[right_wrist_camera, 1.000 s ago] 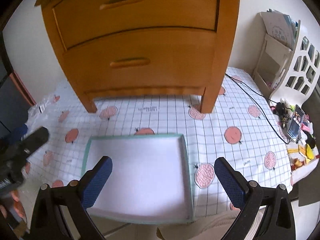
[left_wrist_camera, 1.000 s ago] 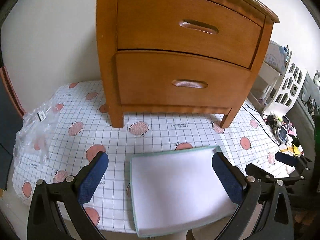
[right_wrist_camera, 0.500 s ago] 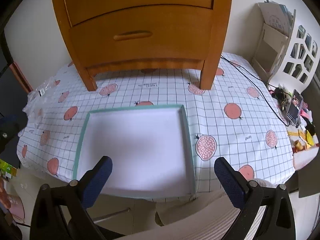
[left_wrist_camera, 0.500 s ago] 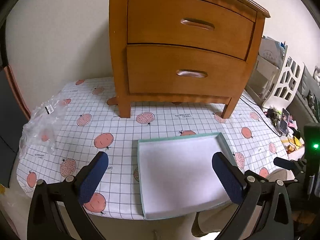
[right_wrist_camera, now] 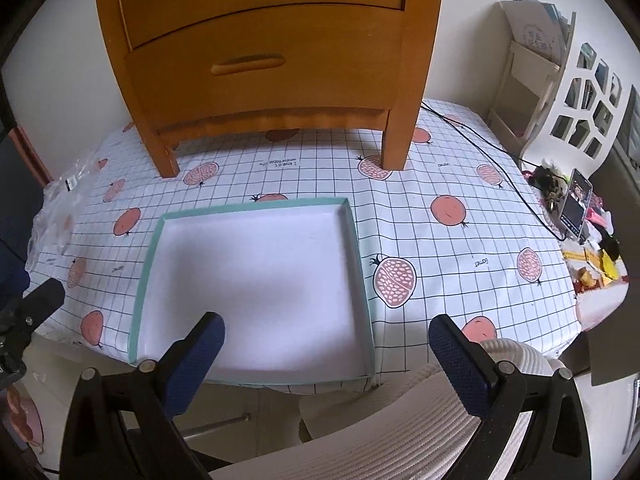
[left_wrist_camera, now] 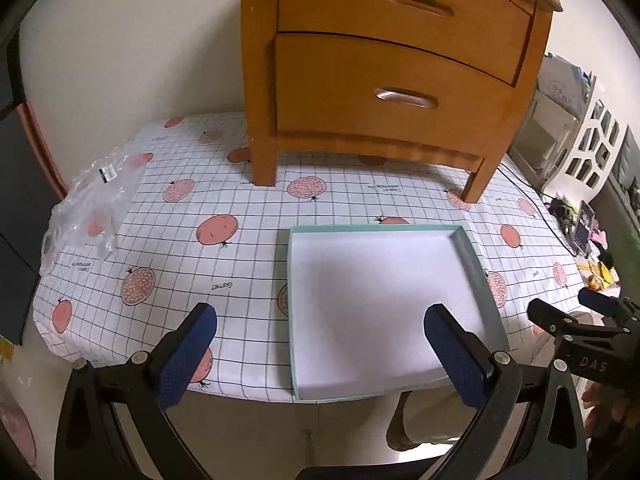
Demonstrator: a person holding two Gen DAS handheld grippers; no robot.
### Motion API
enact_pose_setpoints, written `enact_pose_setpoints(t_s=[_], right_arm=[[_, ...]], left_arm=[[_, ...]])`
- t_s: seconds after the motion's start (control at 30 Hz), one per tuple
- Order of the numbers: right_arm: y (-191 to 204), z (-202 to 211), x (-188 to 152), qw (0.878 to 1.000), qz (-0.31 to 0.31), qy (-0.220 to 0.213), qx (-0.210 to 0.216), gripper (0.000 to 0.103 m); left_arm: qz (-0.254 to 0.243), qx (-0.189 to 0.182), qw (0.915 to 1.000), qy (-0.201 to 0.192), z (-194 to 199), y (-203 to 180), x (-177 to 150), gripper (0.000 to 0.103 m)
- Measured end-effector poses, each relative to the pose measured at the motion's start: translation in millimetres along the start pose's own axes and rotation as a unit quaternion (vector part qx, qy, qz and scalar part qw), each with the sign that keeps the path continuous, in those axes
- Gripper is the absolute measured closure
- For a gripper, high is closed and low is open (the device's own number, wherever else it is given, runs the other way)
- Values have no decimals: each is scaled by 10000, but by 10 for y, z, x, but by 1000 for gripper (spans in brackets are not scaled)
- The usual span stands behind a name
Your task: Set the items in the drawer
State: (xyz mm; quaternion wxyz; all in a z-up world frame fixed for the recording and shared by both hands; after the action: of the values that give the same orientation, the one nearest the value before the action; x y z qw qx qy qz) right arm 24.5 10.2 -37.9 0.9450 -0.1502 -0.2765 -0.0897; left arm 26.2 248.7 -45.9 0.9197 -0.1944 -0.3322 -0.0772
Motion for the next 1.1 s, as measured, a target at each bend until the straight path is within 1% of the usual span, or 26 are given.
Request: enact_pose_setpoints(t_s=[0.07,0.23,0.43,0.7,0.83,1.1], right_arm=[[16,10,-9,10000,20,-18,-19,0],[27,22,-28,9999,67,-67,-40,0],[46,20,-42,9998,128,-103,-73,0],[59,3,-60,9998,175,-92,-74,0],[64,-7,-59,9998,172,-72,-59,0],[71,-19,-65,9998,161,-43,-49,0]], left_arm=[[46,61,10000,-12,-4,13,-16,0],[82,26,10000,23,-25,22,-39,0],[-15,104,9997,225,-100,-12,-116,0],[140,170,9992,347,-139,56,-160,0],[221,196,9990,338,-133,92,-166,0],[181,229,9994,197,-91,98,-137,0]])
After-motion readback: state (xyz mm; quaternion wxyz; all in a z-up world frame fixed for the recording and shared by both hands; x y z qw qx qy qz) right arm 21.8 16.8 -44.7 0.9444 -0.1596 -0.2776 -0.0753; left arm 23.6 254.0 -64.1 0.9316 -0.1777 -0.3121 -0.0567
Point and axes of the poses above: each gripper's, at about its wrist camera, not at the fingertips, and z roughly against the way its jaws point, y to its left, x to its top, the point moved 1 cm from there along -z, roughly the way its jaws point, and after that the axes turned 14 degrees about -x, right-handed, at the moved point
